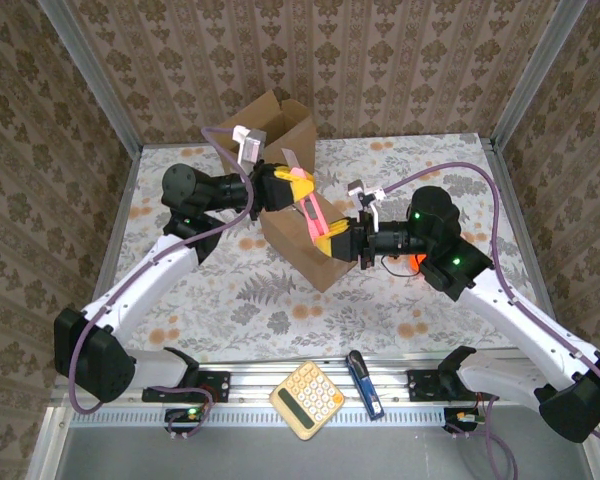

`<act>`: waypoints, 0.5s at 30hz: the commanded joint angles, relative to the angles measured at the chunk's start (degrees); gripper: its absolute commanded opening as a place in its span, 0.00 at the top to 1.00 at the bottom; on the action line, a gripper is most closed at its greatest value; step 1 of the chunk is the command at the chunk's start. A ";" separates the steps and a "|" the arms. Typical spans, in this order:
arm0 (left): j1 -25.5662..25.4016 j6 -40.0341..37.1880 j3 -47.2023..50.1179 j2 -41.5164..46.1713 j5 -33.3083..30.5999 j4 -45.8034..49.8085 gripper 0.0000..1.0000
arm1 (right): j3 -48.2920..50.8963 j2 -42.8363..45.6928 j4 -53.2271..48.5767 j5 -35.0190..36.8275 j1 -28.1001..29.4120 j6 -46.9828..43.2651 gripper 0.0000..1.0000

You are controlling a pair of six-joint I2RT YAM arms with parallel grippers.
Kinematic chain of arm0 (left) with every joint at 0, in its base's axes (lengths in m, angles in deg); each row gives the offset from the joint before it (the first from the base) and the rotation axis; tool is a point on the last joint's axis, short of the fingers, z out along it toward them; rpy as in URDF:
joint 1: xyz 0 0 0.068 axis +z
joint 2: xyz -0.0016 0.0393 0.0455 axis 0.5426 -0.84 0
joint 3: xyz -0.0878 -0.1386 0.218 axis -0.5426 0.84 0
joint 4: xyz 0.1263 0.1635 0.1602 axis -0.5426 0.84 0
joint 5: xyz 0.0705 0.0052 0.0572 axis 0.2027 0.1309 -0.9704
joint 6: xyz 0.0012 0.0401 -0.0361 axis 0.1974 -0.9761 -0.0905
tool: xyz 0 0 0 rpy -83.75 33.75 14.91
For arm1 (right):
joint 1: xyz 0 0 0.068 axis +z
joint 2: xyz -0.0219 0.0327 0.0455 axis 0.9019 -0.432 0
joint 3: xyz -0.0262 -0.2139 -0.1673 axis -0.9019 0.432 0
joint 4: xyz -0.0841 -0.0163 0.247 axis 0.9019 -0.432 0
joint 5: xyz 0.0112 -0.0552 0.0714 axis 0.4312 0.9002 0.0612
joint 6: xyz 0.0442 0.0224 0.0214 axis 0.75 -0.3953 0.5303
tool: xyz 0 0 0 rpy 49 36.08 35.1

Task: Unpack the express box

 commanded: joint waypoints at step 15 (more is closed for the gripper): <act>-2.42 5.42 0.37 1.84 -10.31 -1.81 1.00 | -3.39 -1.57 14.71 2.61 0.28 5.51 0.41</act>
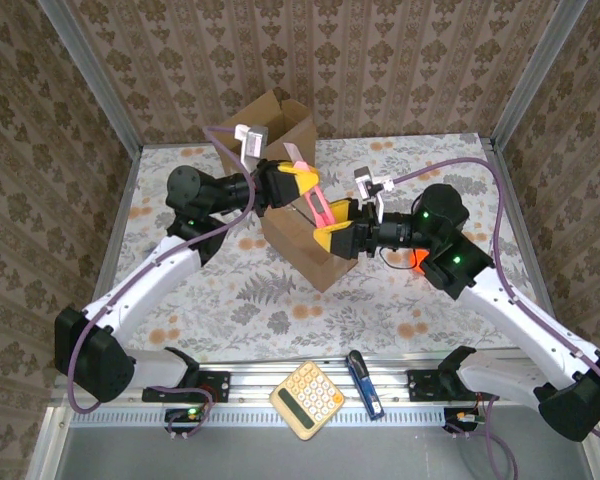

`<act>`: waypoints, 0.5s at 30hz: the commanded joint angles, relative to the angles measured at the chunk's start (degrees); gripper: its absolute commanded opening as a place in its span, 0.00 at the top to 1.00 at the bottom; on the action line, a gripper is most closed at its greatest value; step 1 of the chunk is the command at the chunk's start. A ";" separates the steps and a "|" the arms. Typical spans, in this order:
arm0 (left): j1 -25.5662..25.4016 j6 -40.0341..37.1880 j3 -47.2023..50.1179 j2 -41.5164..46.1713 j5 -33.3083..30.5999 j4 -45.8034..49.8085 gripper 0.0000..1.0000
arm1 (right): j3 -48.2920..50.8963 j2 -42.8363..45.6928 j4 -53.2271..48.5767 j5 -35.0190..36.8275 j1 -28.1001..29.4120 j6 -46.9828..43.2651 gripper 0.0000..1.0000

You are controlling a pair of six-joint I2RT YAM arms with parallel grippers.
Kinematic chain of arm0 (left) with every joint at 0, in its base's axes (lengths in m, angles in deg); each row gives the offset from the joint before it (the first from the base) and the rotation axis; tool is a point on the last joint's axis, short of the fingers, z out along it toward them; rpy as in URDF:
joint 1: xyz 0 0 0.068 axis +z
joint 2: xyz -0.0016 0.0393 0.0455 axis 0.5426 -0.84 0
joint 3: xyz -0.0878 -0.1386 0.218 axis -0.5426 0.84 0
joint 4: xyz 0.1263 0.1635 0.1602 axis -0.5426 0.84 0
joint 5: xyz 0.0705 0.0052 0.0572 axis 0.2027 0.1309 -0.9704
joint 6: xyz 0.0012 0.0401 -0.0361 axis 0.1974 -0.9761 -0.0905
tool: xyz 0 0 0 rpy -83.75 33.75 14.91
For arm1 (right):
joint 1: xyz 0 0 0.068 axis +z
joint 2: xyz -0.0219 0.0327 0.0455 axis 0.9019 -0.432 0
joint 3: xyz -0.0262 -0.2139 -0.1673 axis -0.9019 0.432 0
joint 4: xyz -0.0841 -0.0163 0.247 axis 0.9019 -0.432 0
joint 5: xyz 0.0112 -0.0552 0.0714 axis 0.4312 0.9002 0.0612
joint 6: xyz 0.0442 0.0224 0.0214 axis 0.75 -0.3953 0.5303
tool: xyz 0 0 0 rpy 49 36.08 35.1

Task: Unpack the express box

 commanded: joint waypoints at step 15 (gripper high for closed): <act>-1.97 5.49 5.14 2.91 -14.19 -8.73 1.00 | 3.84 -0.97 19.00 8.55 1.64 9.09 0.47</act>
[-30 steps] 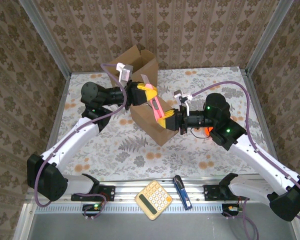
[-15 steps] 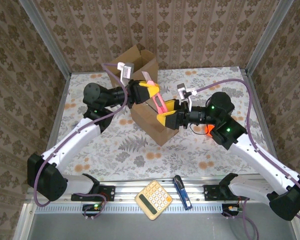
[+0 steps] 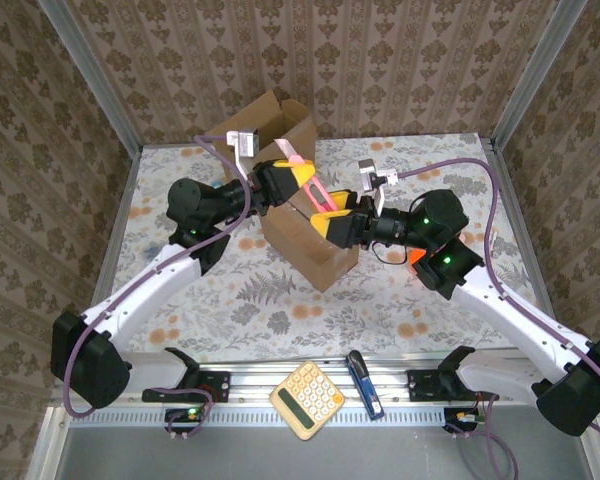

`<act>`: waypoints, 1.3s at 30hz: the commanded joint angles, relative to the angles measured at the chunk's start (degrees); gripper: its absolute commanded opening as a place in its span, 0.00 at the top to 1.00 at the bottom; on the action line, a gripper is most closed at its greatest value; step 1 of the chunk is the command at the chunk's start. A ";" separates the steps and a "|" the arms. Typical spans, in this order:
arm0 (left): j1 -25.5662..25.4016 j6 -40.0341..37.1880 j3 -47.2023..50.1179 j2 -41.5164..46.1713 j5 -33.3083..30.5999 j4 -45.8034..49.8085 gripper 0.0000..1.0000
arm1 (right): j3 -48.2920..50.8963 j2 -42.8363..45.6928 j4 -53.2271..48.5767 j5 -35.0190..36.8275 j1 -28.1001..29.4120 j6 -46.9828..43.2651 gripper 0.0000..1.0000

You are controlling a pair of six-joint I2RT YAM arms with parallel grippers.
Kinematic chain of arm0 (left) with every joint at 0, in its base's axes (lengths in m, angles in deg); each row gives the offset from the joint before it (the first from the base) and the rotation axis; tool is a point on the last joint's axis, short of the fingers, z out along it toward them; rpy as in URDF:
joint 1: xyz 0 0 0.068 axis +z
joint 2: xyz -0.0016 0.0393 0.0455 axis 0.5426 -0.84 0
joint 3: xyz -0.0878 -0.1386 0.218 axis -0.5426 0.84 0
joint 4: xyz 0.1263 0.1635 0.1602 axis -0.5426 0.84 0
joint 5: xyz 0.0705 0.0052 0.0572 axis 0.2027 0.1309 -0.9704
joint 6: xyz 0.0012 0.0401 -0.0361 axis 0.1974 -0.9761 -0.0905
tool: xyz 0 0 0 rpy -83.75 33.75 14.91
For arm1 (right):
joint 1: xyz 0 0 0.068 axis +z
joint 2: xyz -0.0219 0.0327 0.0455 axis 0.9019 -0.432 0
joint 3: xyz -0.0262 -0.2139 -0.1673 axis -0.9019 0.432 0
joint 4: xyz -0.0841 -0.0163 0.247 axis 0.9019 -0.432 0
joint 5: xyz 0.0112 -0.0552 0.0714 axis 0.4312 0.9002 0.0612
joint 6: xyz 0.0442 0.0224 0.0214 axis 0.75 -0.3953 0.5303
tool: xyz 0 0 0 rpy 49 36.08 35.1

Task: Unpack the express box

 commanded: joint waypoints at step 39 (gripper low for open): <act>-0.77 2.40 4.27 1.14 -5.35 -7.80 1.00 | 5.41 -0.76 18.59 16.58 3.57 7.15 0.65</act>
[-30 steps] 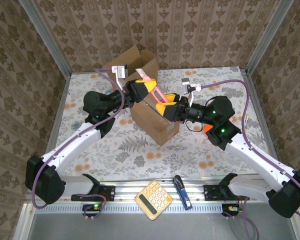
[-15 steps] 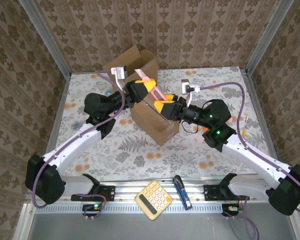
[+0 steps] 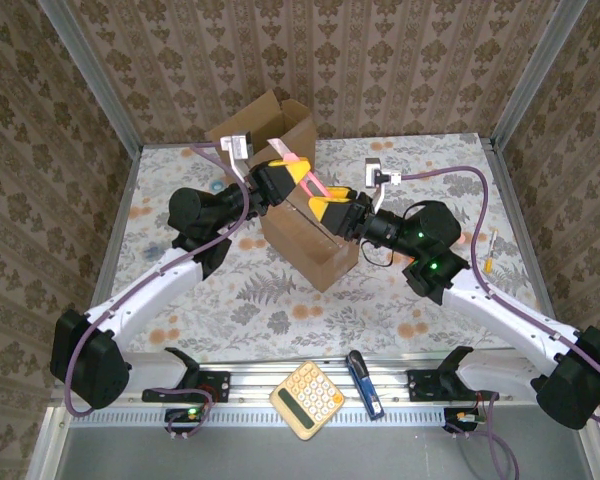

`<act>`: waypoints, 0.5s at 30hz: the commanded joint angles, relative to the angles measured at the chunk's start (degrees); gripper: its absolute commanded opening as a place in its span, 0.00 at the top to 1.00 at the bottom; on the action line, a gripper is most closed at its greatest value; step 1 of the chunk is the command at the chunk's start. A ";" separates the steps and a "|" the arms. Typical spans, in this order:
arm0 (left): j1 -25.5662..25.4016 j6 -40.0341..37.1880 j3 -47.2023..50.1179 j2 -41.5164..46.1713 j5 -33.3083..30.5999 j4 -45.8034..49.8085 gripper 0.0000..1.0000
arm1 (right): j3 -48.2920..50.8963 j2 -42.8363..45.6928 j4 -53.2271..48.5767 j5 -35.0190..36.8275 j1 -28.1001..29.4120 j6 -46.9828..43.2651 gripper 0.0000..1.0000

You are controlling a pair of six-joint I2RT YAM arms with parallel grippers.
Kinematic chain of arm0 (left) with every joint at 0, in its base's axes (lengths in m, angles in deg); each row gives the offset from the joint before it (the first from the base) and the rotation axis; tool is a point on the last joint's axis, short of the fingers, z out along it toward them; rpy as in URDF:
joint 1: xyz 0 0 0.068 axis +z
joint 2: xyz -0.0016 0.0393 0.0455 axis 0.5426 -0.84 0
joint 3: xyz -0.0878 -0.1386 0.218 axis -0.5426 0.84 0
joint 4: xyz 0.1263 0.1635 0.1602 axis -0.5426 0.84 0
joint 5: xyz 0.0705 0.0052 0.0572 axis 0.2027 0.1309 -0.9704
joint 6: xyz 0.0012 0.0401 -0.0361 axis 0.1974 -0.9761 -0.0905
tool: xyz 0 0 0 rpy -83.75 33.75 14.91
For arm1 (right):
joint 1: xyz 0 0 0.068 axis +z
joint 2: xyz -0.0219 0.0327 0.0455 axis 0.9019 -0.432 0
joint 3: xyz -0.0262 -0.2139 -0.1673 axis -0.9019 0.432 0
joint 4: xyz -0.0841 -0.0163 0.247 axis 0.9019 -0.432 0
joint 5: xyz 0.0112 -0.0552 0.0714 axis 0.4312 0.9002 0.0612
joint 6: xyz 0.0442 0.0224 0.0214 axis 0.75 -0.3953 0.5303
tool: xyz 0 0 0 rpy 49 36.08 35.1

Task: Unpack the express box

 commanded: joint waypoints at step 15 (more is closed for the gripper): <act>-0.46 0.63 0.91 0.44 -0.09 -2.95 1.00 | 0.17 0.24 6.36 4.00 0.60 1.31 0.87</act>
